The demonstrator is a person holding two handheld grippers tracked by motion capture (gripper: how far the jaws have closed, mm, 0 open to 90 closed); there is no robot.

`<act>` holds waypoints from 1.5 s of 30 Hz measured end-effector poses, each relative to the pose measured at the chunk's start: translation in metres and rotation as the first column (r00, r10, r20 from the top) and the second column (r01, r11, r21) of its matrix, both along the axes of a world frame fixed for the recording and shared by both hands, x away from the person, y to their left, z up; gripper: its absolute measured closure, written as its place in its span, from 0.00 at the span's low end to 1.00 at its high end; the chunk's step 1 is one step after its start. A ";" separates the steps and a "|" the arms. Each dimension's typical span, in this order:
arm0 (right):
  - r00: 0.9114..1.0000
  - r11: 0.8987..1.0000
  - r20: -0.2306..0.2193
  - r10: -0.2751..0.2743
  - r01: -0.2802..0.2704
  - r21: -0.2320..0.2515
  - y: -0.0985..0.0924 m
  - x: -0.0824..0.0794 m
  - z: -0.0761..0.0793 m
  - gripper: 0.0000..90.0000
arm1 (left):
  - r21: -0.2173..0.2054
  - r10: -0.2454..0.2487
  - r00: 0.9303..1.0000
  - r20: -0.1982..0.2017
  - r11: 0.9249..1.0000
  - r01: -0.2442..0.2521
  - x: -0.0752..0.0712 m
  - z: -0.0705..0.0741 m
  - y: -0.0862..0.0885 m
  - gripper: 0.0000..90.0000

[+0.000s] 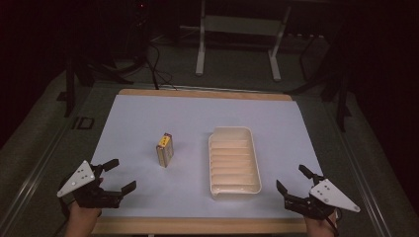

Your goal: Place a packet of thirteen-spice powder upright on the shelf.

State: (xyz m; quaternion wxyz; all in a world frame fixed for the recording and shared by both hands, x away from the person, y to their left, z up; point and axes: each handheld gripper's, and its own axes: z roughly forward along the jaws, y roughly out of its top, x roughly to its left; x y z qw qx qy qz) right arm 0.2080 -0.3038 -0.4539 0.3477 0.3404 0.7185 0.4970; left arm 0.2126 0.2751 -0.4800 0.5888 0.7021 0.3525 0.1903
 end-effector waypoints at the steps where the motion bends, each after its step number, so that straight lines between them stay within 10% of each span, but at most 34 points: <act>1: 1.000 1.000 -0.001 0.000 0.000 0.003 0.000 0.000 0.000 0.15 | 0.003 0.008 1.000 -0.001 1.000 -0.008 0.001 0.000 0.000 0.01; 9: 1.000 1.000 -0.008 -0.002 0.002 0.008 0.000 0.000 0.000 0.15 | -0.026 -0.041 0.999 -0.031 0.999 0.040 0.005 0.007 -0.002 0.01; 16: 1.000 1.000 -0.021 0.003 -0.003 0.008 0.001 0.002 -0.001 0.15 | 0.069 -0.063 0.990 -0.123 0.995 0.072 0.017 0.017 -0.017 0.01; 27: 0.999 1.000 -0.029 0.026 -0.026 0.007 0.004 0.002 -0.001 0.15 | 0.284 -0.116 0.949 -0.292 0.937 0.202 0.036 0.038 -0.037 0.01; 30: 0.999 1.000 -0.034 0.031 -0.031 0.003 0.004 0.002 -0.002 0.15 | 0.344 -0.093 0.935 -0.341 0.914 0.216 0.040 0.040 -0.040 0.01; 38: 0.999 0.999 -0.040 0.033 -0.033 0.001 0.004 0.003 -0.002 0.15 | 0.430 -0.036 0.870 -0.491 0.859 0.278 0.050 0.038 -0.061 0.01; 45: 0.998 0.999 -0.042 0.038 -0.038 -0.004 0.004 0.003 -0.003 0.15 | 0.468 0.042 0.829 -0.557 0.841 0.272 0.059 0.037 -0.078 0.01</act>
